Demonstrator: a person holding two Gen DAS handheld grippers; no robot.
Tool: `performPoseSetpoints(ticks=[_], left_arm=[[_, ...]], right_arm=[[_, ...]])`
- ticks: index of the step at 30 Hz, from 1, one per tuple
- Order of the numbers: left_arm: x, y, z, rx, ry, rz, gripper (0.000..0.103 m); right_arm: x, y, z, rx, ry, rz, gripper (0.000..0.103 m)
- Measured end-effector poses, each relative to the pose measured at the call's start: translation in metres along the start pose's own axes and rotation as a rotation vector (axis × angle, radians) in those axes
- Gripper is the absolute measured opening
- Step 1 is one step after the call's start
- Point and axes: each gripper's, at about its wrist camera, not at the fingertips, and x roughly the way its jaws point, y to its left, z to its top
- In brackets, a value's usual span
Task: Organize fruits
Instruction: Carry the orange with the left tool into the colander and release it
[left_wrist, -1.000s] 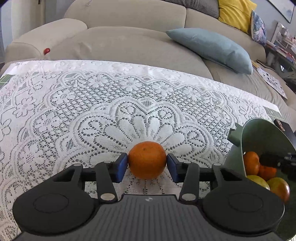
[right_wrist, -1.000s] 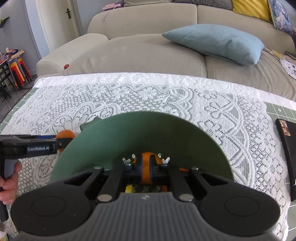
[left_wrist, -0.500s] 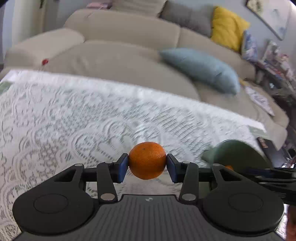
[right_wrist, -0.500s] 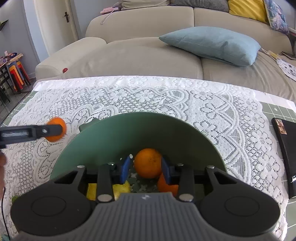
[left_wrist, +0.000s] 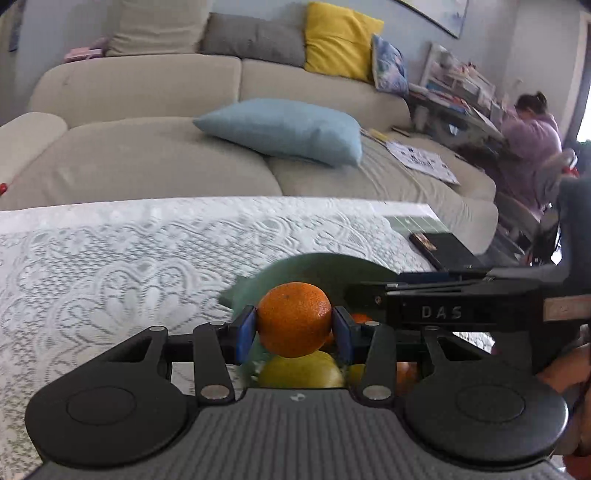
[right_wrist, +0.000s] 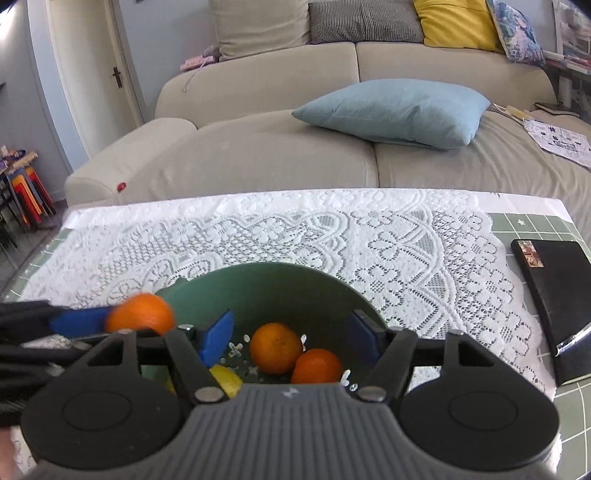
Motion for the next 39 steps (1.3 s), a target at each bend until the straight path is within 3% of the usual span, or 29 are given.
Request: performPoseSetpoints(ticks=[6,20,29,39], left_arm=[[0.03,-0.002,-0.001,0.006,0.047,0.035,0.05],[0.059,-0.004,-0.005,0.041,0.103,0.089,0.051],[0.059,-0.008,-0.006,0.074,0.096,0.121,0.055],[0.029,-0.008,-0.004,0.069,0.032,0.08,0.059]], right_arm=[[-0.001,-0.013,-0.004,0.015,0.007,-0.029,0.068],[0.005,-0.027,-0.006,0.075,0.044,0.046,0.07],[0.006,-0.026,-0.007,0.066,0.051,0.053,0.074],[-0.006,-0.017,-0.005,0.051,0.013,0.065,0.076]])
